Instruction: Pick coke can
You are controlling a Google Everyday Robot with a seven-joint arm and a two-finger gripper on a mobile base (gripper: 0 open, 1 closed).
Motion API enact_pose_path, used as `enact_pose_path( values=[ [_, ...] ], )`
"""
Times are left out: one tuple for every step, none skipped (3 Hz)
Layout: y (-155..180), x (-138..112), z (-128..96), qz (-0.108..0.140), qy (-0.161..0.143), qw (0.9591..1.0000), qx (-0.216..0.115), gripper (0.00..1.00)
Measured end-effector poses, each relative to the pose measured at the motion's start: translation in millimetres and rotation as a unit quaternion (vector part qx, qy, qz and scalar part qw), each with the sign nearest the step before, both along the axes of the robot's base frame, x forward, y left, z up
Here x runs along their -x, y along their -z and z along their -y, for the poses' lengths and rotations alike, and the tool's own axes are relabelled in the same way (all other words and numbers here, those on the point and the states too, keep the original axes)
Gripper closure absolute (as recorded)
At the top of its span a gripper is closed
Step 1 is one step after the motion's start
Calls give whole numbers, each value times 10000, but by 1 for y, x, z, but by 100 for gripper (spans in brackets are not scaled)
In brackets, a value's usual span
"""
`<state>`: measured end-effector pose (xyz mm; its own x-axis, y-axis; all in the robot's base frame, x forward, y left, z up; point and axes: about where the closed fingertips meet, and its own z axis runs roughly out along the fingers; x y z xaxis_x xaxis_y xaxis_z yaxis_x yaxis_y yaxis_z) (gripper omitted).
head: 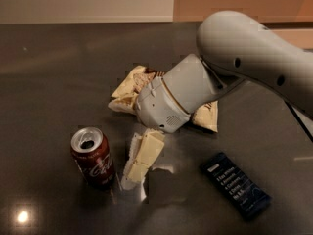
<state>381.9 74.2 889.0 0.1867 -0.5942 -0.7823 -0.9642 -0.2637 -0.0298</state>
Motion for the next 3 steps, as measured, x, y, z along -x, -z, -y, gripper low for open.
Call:
enact_pose_path(
  values=[
    [2,7,-18,-96,-115,9998,-145,0],
    [2,12,-34,-136,-193,9993,-291,0],
    [3,15,-43,-166,-240,9990,-346,17]
  ],
)
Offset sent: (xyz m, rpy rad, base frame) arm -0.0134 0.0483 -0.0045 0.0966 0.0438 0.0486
